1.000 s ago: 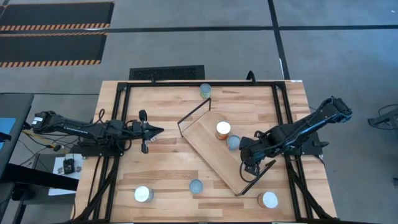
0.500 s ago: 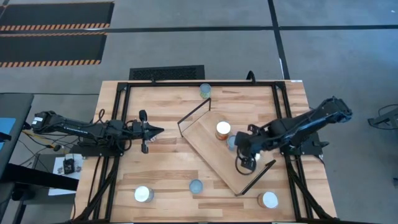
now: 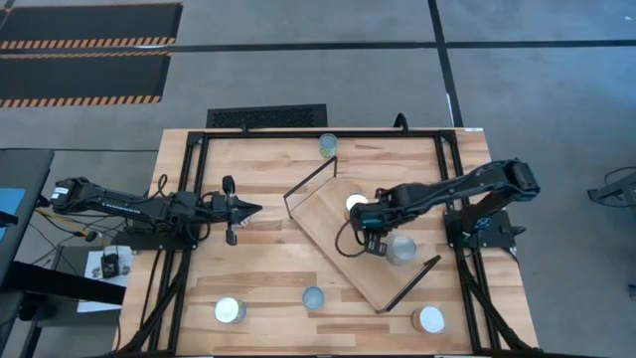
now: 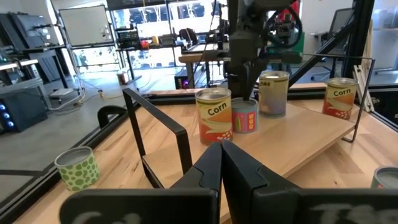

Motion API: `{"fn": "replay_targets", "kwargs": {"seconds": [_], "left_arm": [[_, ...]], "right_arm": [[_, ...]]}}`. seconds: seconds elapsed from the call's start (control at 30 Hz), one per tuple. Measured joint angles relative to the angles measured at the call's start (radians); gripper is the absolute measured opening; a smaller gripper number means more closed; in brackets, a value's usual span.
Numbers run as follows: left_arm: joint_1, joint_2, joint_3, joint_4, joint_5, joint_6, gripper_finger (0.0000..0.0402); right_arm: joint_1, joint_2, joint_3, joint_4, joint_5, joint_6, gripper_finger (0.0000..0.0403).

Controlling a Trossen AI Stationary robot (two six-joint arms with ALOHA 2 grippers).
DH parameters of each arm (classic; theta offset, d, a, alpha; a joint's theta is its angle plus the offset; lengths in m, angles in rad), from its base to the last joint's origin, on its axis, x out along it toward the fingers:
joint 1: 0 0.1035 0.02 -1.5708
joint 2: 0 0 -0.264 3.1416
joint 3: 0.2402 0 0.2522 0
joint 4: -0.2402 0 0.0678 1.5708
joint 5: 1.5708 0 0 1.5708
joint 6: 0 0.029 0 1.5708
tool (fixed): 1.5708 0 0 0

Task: Pick and place cans onto a shelf
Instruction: Adjust the small canned corn on the shelf

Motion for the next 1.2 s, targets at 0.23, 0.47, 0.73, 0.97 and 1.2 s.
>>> {"fn": "replay_targets", "kwargs": {"seconds": [0.23, 0.47, 0.73, 0.97, 1.2], "left_arm": [[0.000, 0.000, 0.000, 0.000, 0.000, 0.000, 0.0000], [0.000, 0.000, 0.000, 0.000, 0.000, 0.000, 0.0000], [0.000, 0.000, 0.000, 0.000, 0.000, -0.001, 0.0000], [0.000, 0.000, 0.000, 0.000, 0.000, -0.001, 0.0000], [0.000, 0.000, 0.000, 0.000, 0.000, -0.002, 0.0000]], "right_arm": [[-0.011, 0.012, 0.000, -0.049, -0.058, -0.022, 0.0013], [-0.011, 0.013, 0.000, -0.074, -0.057, -0.017, 0.0015], [-0.010, 0.013, 0.000, -0.082, -0.053, -0.017, 0.0015], [-0.010, 0.013, 0.000, -0.058, -0.024, -0.028, 0.0015], [-0.011, 0.013, 0.000, -0.037, -0.027, -0.032, 0.0014]]}}
